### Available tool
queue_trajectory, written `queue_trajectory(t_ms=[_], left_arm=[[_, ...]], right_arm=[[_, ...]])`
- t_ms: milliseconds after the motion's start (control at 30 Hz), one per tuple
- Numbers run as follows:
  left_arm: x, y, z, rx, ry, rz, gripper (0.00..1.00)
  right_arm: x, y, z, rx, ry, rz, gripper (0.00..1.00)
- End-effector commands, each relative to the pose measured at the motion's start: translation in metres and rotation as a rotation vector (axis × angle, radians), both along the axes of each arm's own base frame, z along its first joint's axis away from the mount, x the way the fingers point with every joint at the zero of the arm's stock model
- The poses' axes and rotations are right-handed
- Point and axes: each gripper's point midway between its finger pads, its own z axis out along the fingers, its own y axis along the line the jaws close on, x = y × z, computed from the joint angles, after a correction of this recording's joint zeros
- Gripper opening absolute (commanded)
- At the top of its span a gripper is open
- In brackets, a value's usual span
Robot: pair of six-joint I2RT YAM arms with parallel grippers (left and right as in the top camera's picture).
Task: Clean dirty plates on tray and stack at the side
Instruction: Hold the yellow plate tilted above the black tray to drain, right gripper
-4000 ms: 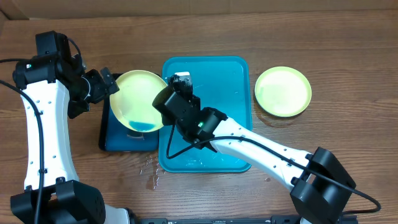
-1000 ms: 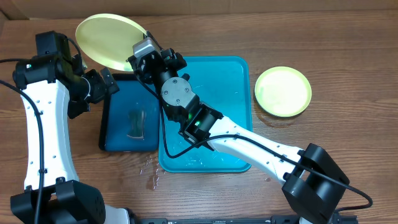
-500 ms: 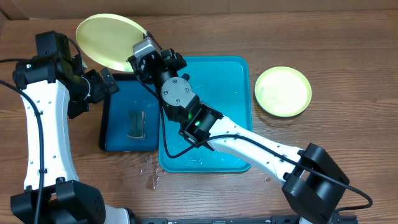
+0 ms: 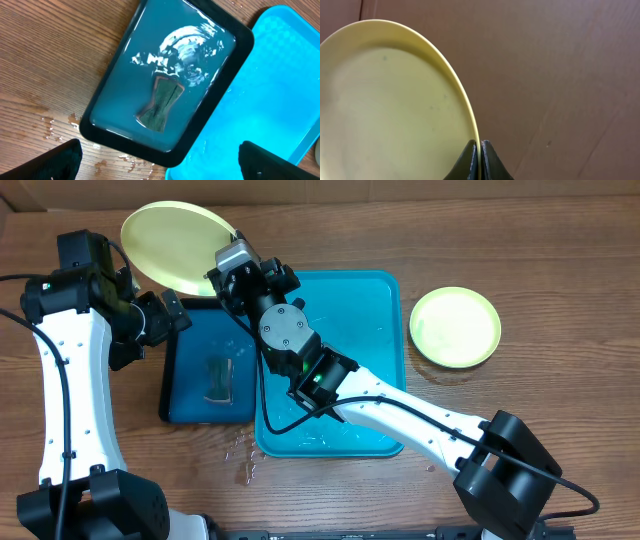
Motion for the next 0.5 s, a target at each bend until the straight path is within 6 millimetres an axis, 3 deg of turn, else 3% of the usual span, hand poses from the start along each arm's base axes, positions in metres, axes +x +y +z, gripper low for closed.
queue_trajectory(t_ms=[0, 467], left_arm=[[0.002, 0.003, 0.011, 0.014, -0.033, 0.010, 1.00], [0.002, 0.003, 0.011, 0.014, -0.033, 0.010, 1.00]], right_arm=[[-0.004, -0.009, 0.032, 0.075, -0.025, -0.003, 0.04], [-0.005, 0.003, 0.009, 0.058, 0.065, 0.056, 0.04]])
